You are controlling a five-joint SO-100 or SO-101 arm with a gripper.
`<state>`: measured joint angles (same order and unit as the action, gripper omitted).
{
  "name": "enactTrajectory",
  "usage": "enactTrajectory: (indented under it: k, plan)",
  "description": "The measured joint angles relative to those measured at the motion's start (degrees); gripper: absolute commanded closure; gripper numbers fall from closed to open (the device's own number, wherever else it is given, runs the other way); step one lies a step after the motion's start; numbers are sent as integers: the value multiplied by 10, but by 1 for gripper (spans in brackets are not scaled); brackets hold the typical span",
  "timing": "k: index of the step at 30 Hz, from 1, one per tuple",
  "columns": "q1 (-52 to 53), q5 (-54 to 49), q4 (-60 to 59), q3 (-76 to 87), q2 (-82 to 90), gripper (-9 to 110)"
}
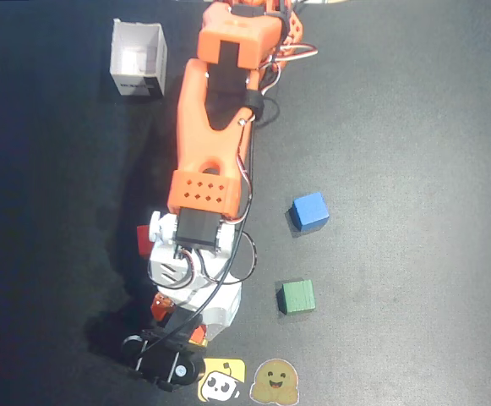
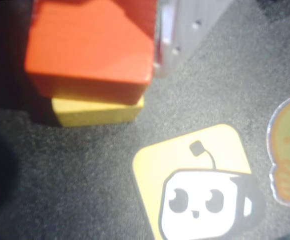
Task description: Put the orange cube on top of the yellow cube.
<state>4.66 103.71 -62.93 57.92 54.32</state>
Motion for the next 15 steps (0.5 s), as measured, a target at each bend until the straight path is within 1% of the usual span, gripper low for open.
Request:
enactTrajectory:
  k: [15]
  plan:
    - [-7,37,2,0,0,73]
